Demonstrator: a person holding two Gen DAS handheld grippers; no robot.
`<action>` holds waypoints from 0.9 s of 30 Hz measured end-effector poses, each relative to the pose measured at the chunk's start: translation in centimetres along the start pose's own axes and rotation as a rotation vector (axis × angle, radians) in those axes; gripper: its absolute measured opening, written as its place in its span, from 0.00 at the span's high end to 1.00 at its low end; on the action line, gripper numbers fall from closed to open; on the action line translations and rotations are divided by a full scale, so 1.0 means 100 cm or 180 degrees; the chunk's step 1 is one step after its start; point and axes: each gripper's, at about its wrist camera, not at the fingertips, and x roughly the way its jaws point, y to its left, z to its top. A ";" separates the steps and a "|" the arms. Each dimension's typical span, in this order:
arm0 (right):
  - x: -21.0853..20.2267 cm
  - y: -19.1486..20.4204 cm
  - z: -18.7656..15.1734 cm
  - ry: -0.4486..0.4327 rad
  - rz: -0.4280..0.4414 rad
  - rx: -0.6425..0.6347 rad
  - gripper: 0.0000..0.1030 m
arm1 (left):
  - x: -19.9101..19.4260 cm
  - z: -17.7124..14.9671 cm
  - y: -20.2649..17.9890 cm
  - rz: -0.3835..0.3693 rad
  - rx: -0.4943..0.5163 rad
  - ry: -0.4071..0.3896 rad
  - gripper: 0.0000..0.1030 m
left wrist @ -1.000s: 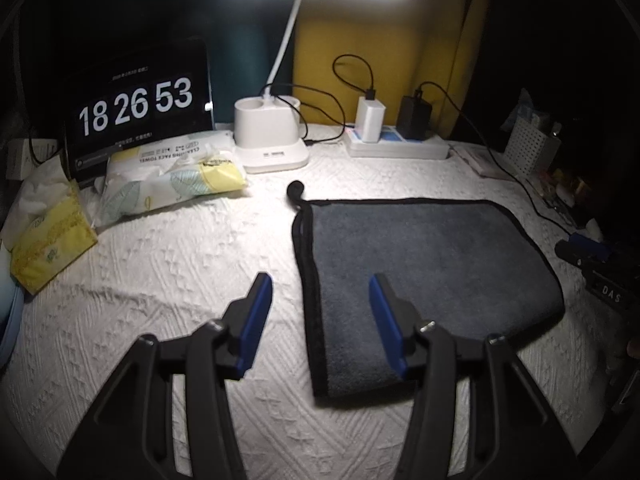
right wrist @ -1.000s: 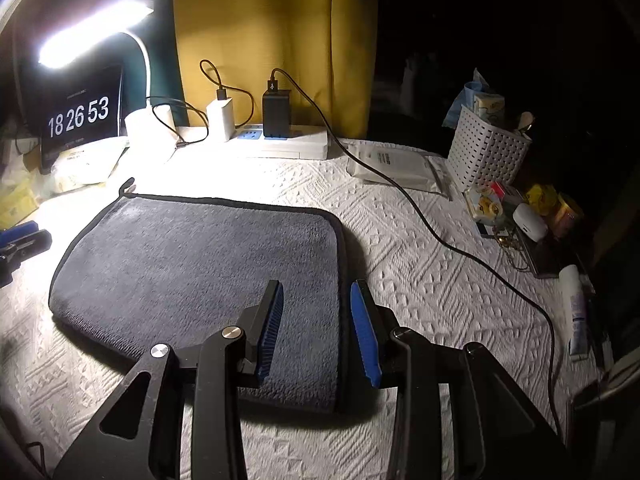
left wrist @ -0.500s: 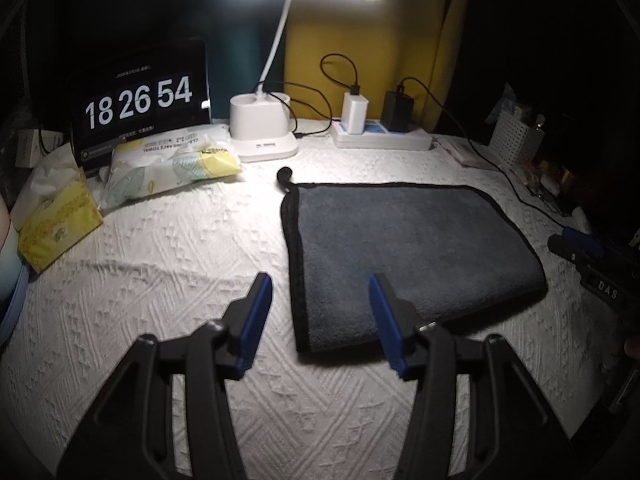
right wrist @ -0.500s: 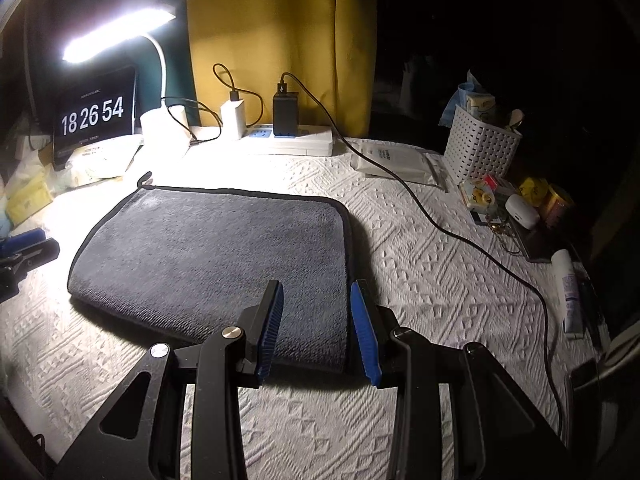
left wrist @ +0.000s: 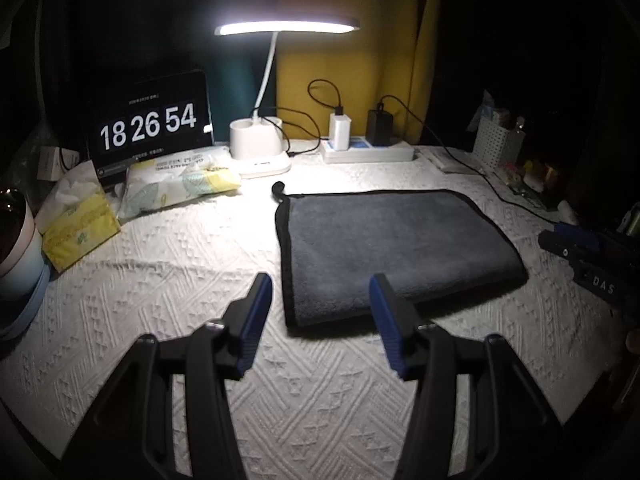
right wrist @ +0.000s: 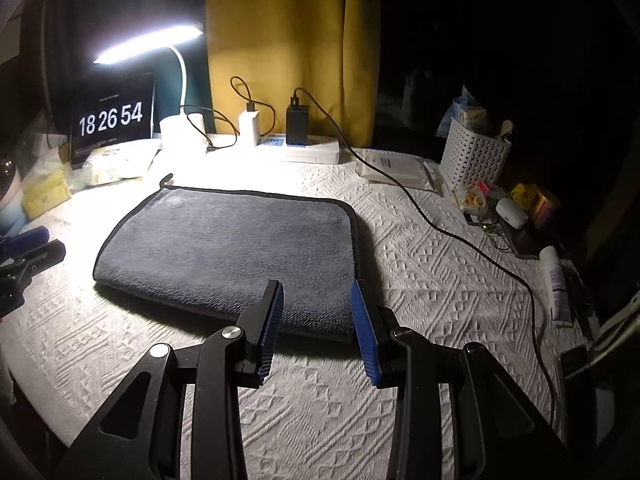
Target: Fold towel
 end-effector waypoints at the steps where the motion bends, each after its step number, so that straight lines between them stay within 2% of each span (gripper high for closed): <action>1: -0.004 0.001 -0.001 -0.0019 0.0001 -0.0006 0.64 | -0.003 -0.001 -0.001 -0.0010 0.0009 -0.0012 0.49; 20: -0.069 0.014 -0.013 -0.0301 0.0031 -0.0052 0.64 | -0.064 -0.018 -0.020 -0.0187 -0.0017 -0.0317 0.49; 27: -0.091 0.024 -0.018 -0.0411 0.0057 -0.0130 0.64 | -0.085 -0.022 -0.022 -0.0304 -0.0080 -0.0513 0.49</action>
